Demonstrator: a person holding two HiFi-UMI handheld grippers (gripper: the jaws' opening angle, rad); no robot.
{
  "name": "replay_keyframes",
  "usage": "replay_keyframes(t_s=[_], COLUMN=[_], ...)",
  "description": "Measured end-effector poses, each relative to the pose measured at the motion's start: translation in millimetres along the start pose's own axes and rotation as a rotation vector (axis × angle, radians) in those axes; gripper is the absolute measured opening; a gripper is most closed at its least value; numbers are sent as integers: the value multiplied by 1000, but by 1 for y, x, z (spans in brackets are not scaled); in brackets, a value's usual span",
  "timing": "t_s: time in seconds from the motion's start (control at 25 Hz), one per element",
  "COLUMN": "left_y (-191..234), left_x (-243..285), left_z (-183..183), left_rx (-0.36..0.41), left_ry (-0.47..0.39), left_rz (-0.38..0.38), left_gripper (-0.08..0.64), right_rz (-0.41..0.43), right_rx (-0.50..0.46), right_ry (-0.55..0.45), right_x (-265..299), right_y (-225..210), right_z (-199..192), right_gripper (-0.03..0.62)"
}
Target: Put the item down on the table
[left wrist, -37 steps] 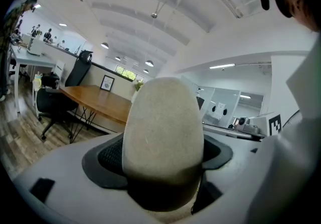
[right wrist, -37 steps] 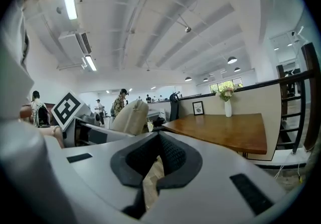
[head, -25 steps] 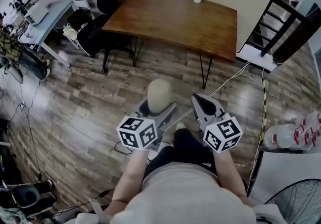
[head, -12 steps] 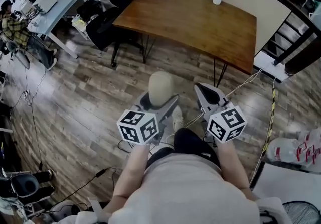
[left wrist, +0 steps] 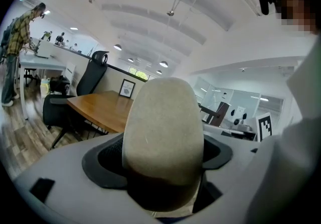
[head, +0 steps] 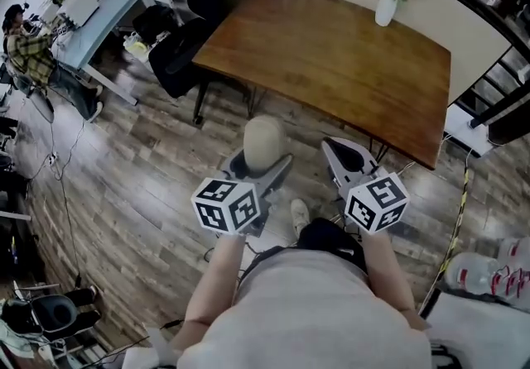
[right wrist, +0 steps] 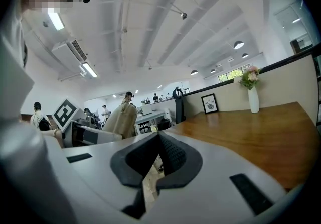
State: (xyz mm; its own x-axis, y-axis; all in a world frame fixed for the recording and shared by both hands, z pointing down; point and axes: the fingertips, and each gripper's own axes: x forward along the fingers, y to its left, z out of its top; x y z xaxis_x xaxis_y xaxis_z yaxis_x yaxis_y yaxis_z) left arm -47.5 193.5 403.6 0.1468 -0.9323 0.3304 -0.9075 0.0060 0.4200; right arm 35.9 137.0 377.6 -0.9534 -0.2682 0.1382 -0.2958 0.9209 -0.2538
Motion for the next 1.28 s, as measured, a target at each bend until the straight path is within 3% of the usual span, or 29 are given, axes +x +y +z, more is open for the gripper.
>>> replay_keyframes(t_s=[0.2, 0.48, 0.84, 1.28], left_y=[29, 54, 67, 99], left_x=[46, 91, 154, 247], left_z=[39, 65, 74, 116], left_rx=[8, 35, 7, 43], left_ry=[1, 33, 81, 178], left_rz=[13, -6, -98, -262], left_gripper=[417, 417, 417, 417], right_rz=[25, 56, -84, -272], right_rx=[2, 12, 36, 62], right_ry=[5, 18, 31, 11], right_x=[49, 89, 98, 144], right_y=[-39, -64, -123, -190], right_z=[20, 29, 30, 52], right_gripper=[9, 9, 9, 9])
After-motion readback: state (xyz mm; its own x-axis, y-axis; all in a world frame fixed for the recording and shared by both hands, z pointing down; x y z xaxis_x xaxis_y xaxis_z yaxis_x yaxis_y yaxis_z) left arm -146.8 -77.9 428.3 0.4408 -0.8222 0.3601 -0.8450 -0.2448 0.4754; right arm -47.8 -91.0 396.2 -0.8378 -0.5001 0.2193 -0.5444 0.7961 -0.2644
